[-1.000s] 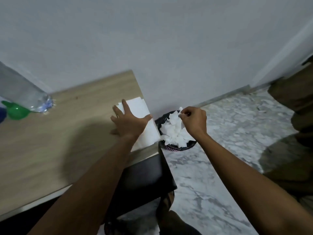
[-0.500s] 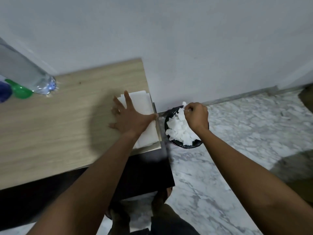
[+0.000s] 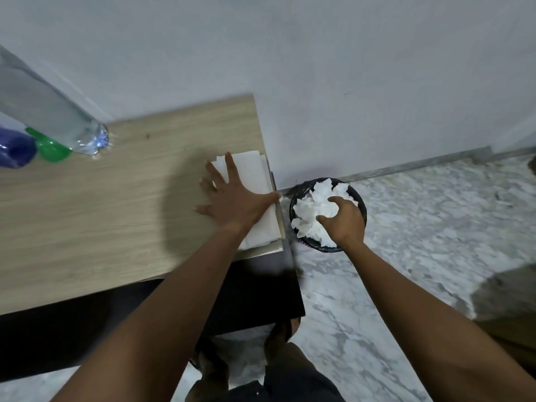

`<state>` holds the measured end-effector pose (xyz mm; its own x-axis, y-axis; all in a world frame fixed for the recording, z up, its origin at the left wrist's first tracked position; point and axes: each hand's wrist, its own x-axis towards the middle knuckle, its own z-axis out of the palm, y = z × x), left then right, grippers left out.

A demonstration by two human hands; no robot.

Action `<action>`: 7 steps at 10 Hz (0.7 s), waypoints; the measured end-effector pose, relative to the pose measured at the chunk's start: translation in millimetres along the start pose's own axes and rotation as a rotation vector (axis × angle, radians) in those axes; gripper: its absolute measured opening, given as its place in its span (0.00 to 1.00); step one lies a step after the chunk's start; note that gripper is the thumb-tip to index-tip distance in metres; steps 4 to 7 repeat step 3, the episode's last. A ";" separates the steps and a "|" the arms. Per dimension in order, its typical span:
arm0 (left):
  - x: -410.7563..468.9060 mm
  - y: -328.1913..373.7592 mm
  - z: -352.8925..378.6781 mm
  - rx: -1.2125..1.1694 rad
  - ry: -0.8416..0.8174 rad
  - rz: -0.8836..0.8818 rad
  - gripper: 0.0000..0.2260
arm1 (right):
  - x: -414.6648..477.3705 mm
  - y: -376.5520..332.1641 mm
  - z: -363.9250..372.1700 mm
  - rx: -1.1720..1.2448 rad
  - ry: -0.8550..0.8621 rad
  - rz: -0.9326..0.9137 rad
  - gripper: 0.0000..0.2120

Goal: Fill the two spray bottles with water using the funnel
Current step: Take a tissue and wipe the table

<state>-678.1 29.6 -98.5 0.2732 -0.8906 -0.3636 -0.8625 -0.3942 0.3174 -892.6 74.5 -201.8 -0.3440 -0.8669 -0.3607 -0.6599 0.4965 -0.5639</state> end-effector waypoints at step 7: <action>-14.8 -32.9 -22.7 -0.104 0.081 0.128 0.47 | -69.7 -86.7 -27.4 0.341 0.226 -0.118 0.20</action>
